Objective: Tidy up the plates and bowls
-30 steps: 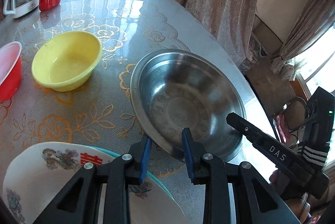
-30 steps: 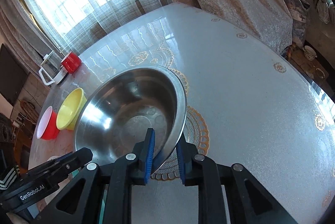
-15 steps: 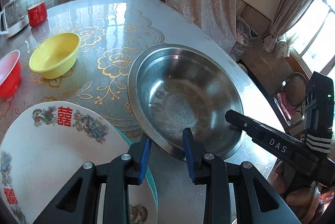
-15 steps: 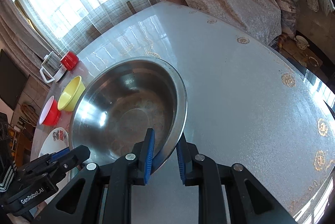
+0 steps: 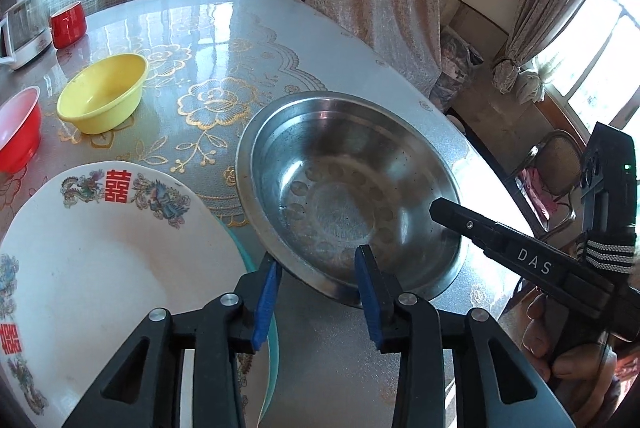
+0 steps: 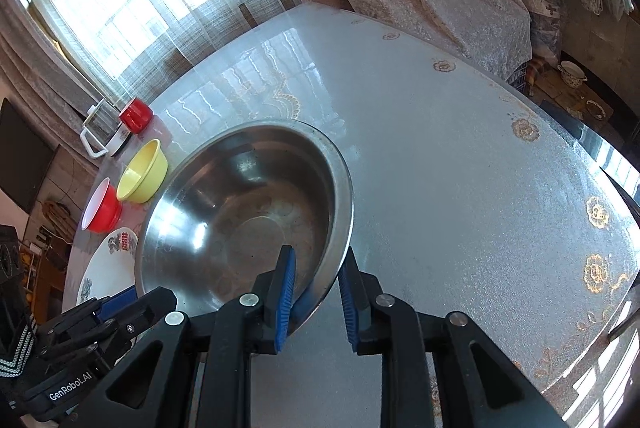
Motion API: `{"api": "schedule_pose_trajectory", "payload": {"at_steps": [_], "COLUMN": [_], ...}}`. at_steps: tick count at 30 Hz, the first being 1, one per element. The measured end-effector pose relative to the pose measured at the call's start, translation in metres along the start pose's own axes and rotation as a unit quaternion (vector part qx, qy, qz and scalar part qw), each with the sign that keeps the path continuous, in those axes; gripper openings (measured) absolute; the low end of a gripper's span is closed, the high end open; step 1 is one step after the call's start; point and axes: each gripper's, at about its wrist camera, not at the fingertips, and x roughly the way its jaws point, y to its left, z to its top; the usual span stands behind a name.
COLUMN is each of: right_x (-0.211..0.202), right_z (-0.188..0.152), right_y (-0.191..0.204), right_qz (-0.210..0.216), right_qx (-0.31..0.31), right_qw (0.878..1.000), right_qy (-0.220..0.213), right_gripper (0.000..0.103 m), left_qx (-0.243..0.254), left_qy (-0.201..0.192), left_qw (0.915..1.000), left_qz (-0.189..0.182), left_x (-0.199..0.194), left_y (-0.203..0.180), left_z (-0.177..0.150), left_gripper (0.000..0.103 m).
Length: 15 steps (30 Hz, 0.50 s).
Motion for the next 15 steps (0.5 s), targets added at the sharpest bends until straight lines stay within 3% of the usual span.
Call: {"api": "schedule_pose_trajectory", "payload": {"at_steps": [7,15], "right_x": [-0.006,-0.011], "right_z": [0.002,0.008], "right_y": [0.001,0.008], "right_qz": [-0.013,-0.03], "right_qx": [-0.003,-0.024], "right_qw": [1.0,0.999], "right_qy": [-0.008,-0.031], "right_gripper": [0.031,0.033], "left_qx": [0.012,0.012], "left_qy": [0.003,0.015], "left_qw": [0.9999,0.9997], "left_qz": [0.006,-0.012], "left_x": [-0.004,-0.008], "left_y": [-0.002,-0.005], "left_z": [-0.008,-0.014], "left_gripper": [0.041,0.053]}}
